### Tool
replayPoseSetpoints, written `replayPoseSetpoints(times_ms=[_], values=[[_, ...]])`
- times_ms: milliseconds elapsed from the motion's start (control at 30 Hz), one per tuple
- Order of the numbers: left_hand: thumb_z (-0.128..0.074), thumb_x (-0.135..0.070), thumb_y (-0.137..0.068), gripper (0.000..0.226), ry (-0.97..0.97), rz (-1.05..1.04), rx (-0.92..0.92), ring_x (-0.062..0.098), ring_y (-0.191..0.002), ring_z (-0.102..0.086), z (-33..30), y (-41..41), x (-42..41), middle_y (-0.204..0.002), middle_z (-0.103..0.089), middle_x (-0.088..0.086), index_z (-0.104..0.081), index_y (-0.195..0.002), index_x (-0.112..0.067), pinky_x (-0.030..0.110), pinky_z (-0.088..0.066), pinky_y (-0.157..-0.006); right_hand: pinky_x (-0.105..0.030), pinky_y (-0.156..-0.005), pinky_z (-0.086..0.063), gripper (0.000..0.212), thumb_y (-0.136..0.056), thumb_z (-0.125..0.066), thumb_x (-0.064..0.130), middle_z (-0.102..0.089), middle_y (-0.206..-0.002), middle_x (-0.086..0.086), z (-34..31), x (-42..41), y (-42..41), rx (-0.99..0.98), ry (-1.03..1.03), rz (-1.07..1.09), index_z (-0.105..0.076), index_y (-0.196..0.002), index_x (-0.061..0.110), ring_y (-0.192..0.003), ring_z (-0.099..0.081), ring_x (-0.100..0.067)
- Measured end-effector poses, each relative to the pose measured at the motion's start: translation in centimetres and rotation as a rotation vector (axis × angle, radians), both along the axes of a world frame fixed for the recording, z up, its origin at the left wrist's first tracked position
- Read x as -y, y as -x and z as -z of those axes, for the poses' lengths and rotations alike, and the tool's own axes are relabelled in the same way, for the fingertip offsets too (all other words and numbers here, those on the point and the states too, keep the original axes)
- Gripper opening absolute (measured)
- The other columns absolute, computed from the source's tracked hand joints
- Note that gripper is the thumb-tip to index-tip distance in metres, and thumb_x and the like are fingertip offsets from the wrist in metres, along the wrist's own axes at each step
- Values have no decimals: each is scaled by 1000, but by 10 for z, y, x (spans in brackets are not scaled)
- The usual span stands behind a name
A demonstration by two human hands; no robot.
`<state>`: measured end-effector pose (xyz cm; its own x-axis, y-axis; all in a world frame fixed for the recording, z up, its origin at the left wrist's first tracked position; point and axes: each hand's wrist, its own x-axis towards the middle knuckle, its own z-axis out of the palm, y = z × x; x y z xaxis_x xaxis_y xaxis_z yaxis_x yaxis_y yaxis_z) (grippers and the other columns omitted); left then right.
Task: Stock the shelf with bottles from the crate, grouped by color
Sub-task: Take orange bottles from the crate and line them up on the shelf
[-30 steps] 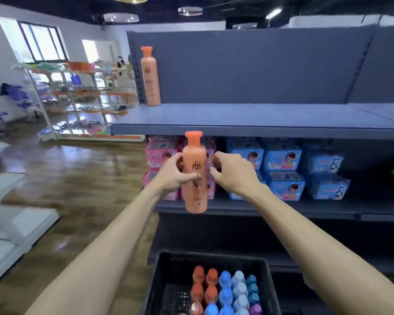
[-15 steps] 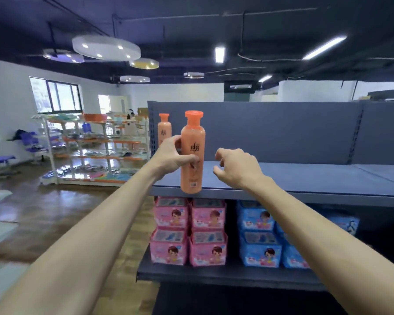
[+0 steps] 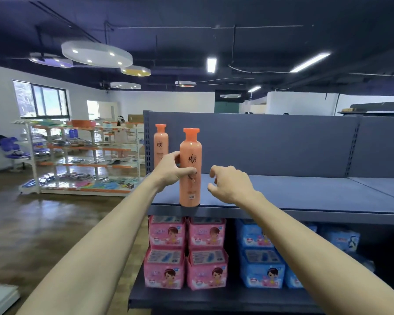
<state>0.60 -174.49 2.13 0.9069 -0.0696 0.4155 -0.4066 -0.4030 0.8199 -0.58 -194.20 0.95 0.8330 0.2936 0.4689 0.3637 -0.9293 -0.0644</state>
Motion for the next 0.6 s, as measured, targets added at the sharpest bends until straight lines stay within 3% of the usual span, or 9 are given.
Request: replayPoseSetpoints(times_ms=[467,600], values=[[-73,-21,-77,44,-31,-11,-61,18,-106,-62,5,-16,-4,-108,-66,0,-53,-116,-16,36,-52,-90,-34,-75,-51,33,-90,-51,39,-66,-110,1,5,-1,-24,7,-19,23,-55,-119,24,-93,-62,-24],[-80,-40,-70,55,-228,-265,-4,13,-95,-58,28,-9,8,-103,-59,-6,-49,-109,-16,25,-47,-73,-35,-77,-51,33,-89,-52,39,-66,-110,0,10,2,-26,-2,-16,23,-55,-118,24,-93,-62,-25]])
